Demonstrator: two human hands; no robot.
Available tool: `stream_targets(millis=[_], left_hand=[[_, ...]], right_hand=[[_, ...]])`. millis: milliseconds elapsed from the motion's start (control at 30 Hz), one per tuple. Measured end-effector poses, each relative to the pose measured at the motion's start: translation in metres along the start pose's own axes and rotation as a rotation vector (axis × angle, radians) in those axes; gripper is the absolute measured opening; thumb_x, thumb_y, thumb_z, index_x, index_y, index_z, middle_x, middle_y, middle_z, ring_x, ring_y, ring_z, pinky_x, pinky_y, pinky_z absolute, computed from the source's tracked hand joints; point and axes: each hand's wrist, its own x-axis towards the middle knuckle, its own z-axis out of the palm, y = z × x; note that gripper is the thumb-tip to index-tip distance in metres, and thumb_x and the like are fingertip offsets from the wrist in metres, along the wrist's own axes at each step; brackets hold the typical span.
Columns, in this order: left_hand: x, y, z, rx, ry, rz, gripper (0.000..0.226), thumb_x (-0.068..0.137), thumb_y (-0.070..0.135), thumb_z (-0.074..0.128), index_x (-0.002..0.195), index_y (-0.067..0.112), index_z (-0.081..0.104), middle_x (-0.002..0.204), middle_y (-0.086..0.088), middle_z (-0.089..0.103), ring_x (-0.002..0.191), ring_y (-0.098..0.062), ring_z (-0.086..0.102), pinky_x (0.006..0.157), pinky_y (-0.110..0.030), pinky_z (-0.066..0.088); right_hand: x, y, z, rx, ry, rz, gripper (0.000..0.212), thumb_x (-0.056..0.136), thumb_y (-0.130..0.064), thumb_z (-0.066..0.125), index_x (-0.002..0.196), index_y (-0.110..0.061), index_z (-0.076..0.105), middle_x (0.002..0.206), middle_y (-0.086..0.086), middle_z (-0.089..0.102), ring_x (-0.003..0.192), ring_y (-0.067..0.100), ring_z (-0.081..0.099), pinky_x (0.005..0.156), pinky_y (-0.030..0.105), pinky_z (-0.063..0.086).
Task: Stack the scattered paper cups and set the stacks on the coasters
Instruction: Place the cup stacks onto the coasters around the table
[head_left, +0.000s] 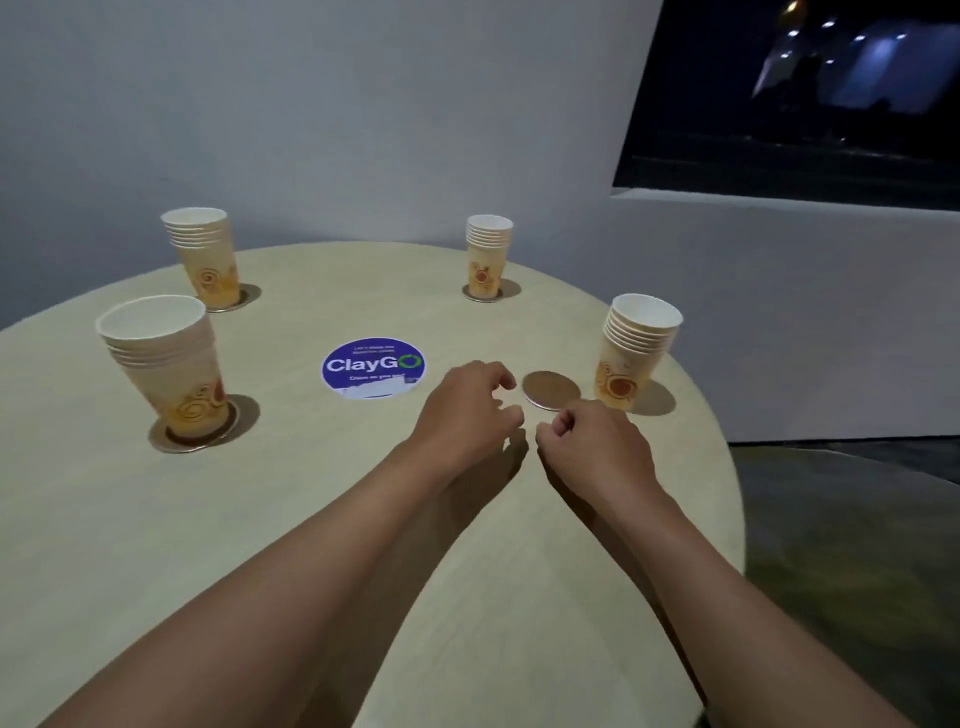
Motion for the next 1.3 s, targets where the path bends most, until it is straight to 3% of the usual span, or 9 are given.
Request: stream_targets(millis=[100,267,333,433,533,633,767,1000,1300], left_hand=[[0.021,0.007,0.025,0.169,-0.037,0.100,0.032,0.086,0.032,0.058,0.117,0.025,0.066,0.121,0.002,0.062,0.108,-0.019,0.049,0.090,-0.037,0.040],[0.036,0.005,0.044,0.339,-0.026,0.141,0.026,0.086,0.039,0.053,0.103,0.029,0.069,0.108,0.005,0.066,0.101,-0.021,0.049,0.086,-0.040,0.034],[0.040,0.004,0.048,0.326,0.008,0.146,0.026,0.085,0.041,0.053,0.100,0.028,0.070,0.103,0.005,0.067,0.098,-0.021,0.049,0.085,-0.040,0.035],[0.048,0.005,0.054,0.285,0.032,0.139,0.026,0.084,0.043,0.056,0.097,0.026,0.071,0.097,0.005,0.067,0.095,-0.021,0.049,0.084,-0.038,0.036],[0.054,0.006,0.059,0.238,0.055,0.121,0.027,0.079,0.045,0.059,0.096,0.026,0.068,0.092,0.006,0.066,0.094,-0.020,0.049,0.082,-0.036,0.035],[0.054,0.000,0.063,0.114,0.083,0.077,0.046,0.070,0.048,0.063,0.109,0.027,0.055,0.098,0.008,0.064,0.096,-0.017,0.047,0.079,-0.033,0.028],[0.059,-0.003,0.062,0.007,0.063,0.003,0.064,0.062,0.051,0.068,0.118,0.029,0.044,0.111,0.009,0.066,0.104,-0.017,0.045,0.079,-0.032,0.025],[0.061,-0.002,0.063,0.031,0.102,-0.059,0.067,0.066,0.054,0.068,0.122,0.025,0.043,0.109,0.003,0.062,0.105,-0.021,0.049,0.080,-0.031,0.027],[0.062,-0.001,0.062,0.047,0.115,-0.064,0.066,0.069,0.051,0.069,0.123,0.024,0.044,0.111,0.000,0.062,0.105,-0.021,0.048,0.080,-0.030,0.027]], right_hand=[[0.008,0.026,-0.008,-0.088,0.083,0.120,0.037,0.087,-0.056,0.056,0.086,-0.019,0.063,0.080,0.000,0.066,0.073,0.024,0.064,0.060,0.033,0.044],[0.025,0.055,-0.016,-0.014,0.183,0.213,0.088,0.071,-0.076,0.067,0.134,-0.016,0.053,0.125,0.008,0.064,0.111,0.032,0.065,0.085,0.044,0.055],[0.036,0.059,-0.018,0.054,0.185,0.209,0.097,0.065,-0.077,0.069,0.137,-0.015,0.049,0.129,0.008,0.058,0.113,0.032,0.063,0.088,0.045,0.054],[0.049,0.058,-0.016,0.189,0.180,0.185,0.088,0.064,-0.076,0.066,0.130,-0.020,0.051,0.122,0.001,0.061,0.108,0.027,0.065,0.087,0.046,0.056],[0.058,0.057,-0.010,0.296,0.179,0.139,0.060,0.070,-0.067,0.068,0.114,-0.031,0.051,0.107,-0.009,0.063,0.101,0.022,0.066,0.077,0.040,0.056],[0.066,0.055,-0.008,0.382,0.188,0.087,0.049,0.072,-0.062,0.071,0.108,-0.035,0.050,0.099,-0.013,0.063,0.095,0.016,0.066,0.068,0.029,0.048],[0.078,0.044,-0.005,0.465,0.149,0.019,0.054,0.074,-0.060,0.074,0.117,-0.032,0.056,0.103,-0.014,0.066,0.095,0.012,0.064,0.072,0.025,0.047],[0.084,0.030,0.000,0.402,0.003,-0.041,0.067,0.068,-0.062,0.075,0.122,-0.026,0.064,0.103,-0.014,0.071,0.097,0.009,0.068,0.073,0.025,0.052],[0.087,0.031,0.006,0.387,0.013,-0.082,0.073,0.072,-0.067,0.074,0.131,-0.025,0.063,0.122,-0.006,0.074,0.110,0.016,0.069,0.094,0.041,0.058]])
